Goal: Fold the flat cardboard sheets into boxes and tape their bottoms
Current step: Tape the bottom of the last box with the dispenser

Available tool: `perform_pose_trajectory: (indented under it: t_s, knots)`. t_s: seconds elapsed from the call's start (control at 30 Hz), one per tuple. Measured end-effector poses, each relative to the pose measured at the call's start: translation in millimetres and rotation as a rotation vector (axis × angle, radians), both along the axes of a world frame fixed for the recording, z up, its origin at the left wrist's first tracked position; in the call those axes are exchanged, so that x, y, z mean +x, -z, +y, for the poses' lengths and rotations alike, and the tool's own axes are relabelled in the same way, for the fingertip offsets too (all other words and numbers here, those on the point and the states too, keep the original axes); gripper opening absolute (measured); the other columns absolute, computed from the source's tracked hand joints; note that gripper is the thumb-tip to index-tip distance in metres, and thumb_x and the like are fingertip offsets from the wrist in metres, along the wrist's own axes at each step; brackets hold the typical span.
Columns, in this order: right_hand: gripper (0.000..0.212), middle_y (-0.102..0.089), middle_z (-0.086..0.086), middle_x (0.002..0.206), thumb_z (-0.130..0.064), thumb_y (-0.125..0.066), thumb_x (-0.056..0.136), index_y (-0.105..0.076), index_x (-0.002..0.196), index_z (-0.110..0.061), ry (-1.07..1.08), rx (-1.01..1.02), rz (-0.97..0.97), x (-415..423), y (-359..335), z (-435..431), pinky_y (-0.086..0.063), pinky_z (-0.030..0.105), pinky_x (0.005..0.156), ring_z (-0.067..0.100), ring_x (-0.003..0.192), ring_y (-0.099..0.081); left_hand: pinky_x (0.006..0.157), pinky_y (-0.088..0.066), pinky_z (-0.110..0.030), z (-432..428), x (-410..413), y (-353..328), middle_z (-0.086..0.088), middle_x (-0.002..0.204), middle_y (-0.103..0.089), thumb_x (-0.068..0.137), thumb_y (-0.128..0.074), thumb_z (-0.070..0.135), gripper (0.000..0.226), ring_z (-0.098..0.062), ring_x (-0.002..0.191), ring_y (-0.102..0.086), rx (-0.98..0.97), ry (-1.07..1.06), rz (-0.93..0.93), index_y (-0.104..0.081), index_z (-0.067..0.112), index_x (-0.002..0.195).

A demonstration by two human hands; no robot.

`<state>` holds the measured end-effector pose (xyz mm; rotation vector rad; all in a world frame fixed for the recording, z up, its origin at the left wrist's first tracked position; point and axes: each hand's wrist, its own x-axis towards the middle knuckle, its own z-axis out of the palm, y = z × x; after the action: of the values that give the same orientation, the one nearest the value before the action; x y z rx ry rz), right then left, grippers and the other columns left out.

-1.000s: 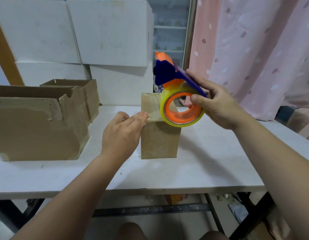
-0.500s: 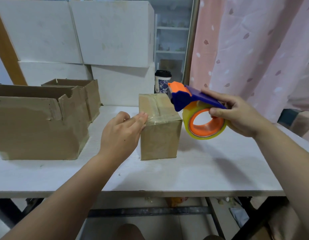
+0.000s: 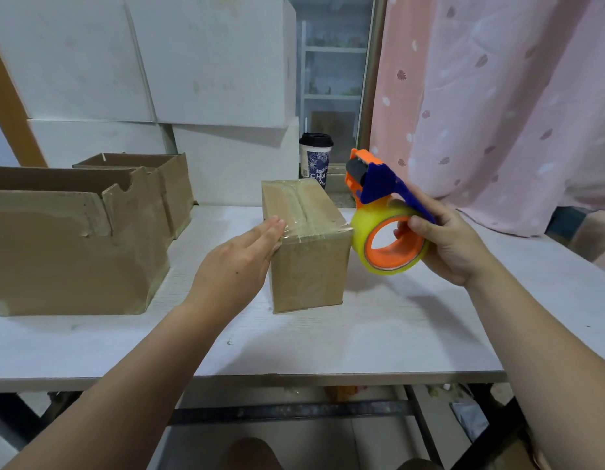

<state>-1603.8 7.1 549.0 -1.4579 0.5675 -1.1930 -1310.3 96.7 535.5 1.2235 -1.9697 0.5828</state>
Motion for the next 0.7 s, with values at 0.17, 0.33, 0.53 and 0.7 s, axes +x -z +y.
perform_pose_trajectory:
  t_s: [0.17, 0.33, 0.53, 0.7]
  knots:
    - [0.052, -0.064, 0.000, 0.111, -0.011, -0.058, 0.080, -0.055, 0.131, -0.021, 0.011, 0.053, -0.195, 9.3, 22.9, 0.2, -0.049, 0.026, 0.081, 0.017, 0.083, -0.054, 0.055, -0.057, -0.049, 1.7, -0.2, -2.5, -0.018, 0.115, -0.065, 0.083, -0.057, 0.003, 0.032, -0.038, 0.084, -0.069, 0.023, 0.006, 0.004, -0.065, -0.003, 0.114]
    - [0.053, -0.051, 0.010, 0.130, -0.012, -0.053, 0.084, -0.050, 0.137, -0.018, 0.015, 0.087, -0.231, 14.9, 37.4, 5.4, -0.031, 0.043, 0.101, 0.030, 0.106, -0.040, 0.063, -0.058, -0.051, 2.3, -0.6, -1.6, -0.020, 0.119, -0.063, 0.086, -0.062, -0.001, 0.032, -0.039, 0.092, -0.068, 0.093, -0.024, -0.002, -0.062, -0.005, 0.118]
    - [0.051, -0.064, -0.003, 0.111, -0.016, -0.060, 0.082, -0.056, 0.132, -0.025, 0.054, 0.079, -0.245, 25.5, 37.1, 10.4, -0.050, 0.023, 0.077, 0.014, 0.083, -0.055, 0.073, -0.036, -0.017, 0.1, 9.5, -17.1, 0.005, 0.133, -0.053, 0.088, -0.056, 0.030, 0.071, -0.018, 0.103, -0.056, 0.365, -0.022, 0.138, -0.016, 0.036, 0.146]
    - [0.071, -0.062, -0.008, 0.129, -0.034, -0.082, 0.069, -0.053, 0.134, -0.029, 0.073, 0.034, -0.146, 45.2, 34.6, 20.3, -0.051, 0.023, 0.081, 0.010, 0.101, -0.061, 0.107, -0.027, -0.037, 4.2, -6.2, -18.3, -0.010, 0.150, -0.026, 0.082, -0.039, 0.065, 0.065, -0.029, 0.138, -0.025, 0.499, -0.272, 0.021, -0.025, 0.040, 0.141]
